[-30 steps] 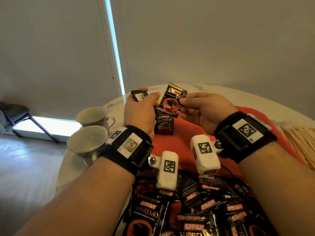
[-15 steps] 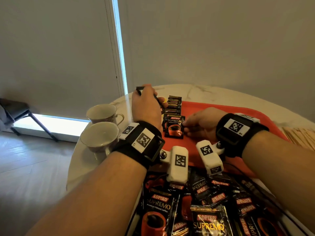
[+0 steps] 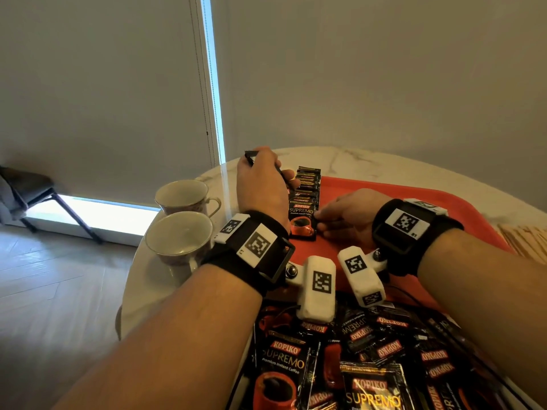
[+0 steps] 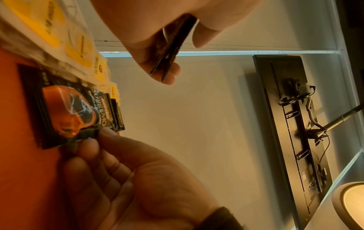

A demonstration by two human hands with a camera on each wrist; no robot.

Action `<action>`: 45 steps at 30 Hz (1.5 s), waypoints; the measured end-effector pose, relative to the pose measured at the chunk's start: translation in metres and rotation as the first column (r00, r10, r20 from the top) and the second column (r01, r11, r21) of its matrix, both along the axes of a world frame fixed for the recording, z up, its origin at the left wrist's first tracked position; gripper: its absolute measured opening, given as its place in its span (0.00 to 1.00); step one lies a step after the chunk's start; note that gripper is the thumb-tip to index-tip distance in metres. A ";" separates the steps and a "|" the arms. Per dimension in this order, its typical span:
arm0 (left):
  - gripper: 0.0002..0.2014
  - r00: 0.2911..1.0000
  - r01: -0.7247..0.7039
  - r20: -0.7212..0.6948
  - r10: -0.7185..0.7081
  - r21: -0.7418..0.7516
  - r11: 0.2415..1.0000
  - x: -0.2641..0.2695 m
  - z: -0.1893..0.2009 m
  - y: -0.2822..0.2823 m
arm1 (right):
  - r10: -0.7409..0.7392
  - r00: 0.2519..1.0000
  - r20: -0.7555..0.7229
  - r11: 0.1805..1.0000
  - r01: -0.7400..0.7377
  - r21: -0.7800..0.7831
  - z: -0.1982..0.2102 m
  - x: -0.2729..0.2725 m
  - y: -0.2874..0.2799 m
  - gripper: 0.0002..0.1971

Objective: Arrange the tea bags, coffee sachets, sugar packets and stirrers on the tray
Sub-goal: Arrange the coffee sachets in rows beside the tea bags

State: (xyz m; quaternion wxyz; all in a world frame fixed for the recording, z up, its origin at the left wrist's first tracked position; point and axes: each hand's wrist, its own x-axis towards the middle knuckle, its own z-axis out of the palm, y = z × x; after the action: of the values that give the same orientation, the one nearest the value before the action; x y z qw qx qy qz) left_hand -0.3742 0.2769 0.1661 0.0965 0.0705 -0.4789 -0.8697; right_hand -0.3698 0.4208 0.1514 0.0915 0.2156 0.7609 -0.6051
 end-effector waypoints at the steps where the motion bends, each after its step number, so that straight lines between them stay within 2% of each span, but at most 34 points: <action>1: 0.06 1.000 0.003 0.002 -0.003 -0.004 1.000 -0.001 0.000 0.000 | 0.001 1.000 -0.001 1.000 -0.001 -0.003 0.000 0.000 0.000 0.04; 6: 0.04 0.998 0.041 0.040 -0.044 0.068 0.997 -0.001 0.000 0.000 | -0.019 1.000 -0.014 0.998 0.018 -0.063 -0.003 0.001 0.003 0.08; 9: 0.07 0.995 0.077 0.046 -0.084 0.143 0.987 0.001 0.001 0.002 | -0.049 0.998 -0.045 0.983 0.040 -0.181 0.002 0.003 0.011 0.07; 11: 0.09 0.993 0.097 0.048 -0.106 0.159 0.983 0.002 0.000 0.004 | -0.024 0.995 -0.096 0.967 -0.001 -0.255 0.009 0.006 0.017 0.08; 15: 0.09 0.990 0.126 0.050 -0.129 0.054 0.991 -0.001 -0.007 0.010 | 0.141 0.976 -0.168 0.934 -0.187 -0.304 0.020 0.016 0.019 0.16; 17: 0.07 0.990 0.135 0.041 -0.134 -0.017 0.991 0.000 -0.009 0.013 | 0.208 0.951 -0.228 0.917 -0.271 -0.292 0.019 0.019 0.016 0.09; 19: 0.06 0.990 0.138 0.028 -0.137 -0.058 0.989 0.000 -0.011 0.013 | 0.207 0.932 -0.298 0.917 -0.291 -0.274 0.019 0.019 0.015 0.03; 21: 0.08 0.989 0.147 0.023 -0.146 -0.051 0.988 -0.002 -0.012 0.012 | 0.170 0.920 -0.353 0.924 -0.273 -0.267 0.019 0.014 0.018 0.04; 24: 0.13 0.986 0.161 0.041 -0.163 0.047 0.986 -0.005 -0.011 0.008 | 0.104 0.879 -0.465 0.920 -0.263 -0.291 0.020 0.009 0.023 0.08; 26: 0.14 0.985 0.155 0.061 -0.160 0.076 0.985 -0.005 -0.008 0.008 | 0.108 0.841 -0.529 0.935 -0.267 -0.234 0.022 0.009 0.024 0.12; 31: 0.20 0.990 0.116 0.072 -0.122 0.088 0.989 -0.005 -0.009 0.009 | 0.283 0.759 -0.586 0.951 -0.301 0.069 0.028 0.014 0.025 0.24; 32: 0.20 0.991 0.104 0.073 -0.109 0.079 0.991 -0.005 -0.010 0.009 | 0.318 0.730 -0.605 0.942 -0.313 0.118 0.030 0.015 0.025 0.24; 34: 0.19 0.992 0.095 0.072 -0.099 0.054 0.994 -0.006 -0.011 0.008 | 0.353 0.673 -0.650 0.934 -0.292 0.205 0.031 0.016 0.024 0.16; 36: 0.15 0.990 0.109 0.086 -0.113 0.042 0.993 -0.006 -0.013 0.008 | 0.313 0.664 -0.679 0.950 -0.238 0.204 0.032 0.015 0.024 0.08; 38: 0.08 0.988 0.127 0.092 -0.128 0.015 0.992 -0.005 -0.012 0.007 | 0.232 0.690 -0.686 0.973 -0.172 0.157 0.032 0.012 0.023 0.05; 41: 0.13 0.992 0.122 0.011 -0.122 -0.082 0.989 -0.006 -0.013 0.007 | 0.162 0.695 -0.700 0.985 -0.075 0.154 0.036 0.009 0.025 0.05; 45: 0.12 0.965 0.211 -0.124 -0.230 -0.149 0.966 -0.003 -0.012 0.007 | 0.130 0.732 -0.669 0.991 -0.080 0.105 0.042 0.011 0.026 0.05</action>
State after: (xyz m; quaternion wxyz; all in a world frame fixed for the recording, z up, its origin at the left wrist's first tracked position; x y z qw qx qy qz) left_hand -0.3768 0.2836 0.1540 0.0367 -0.0513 -0.5332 -0.8437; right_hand -0.3585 0.4469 0.1935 -0.1635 -0.0582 0.7736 -0.6095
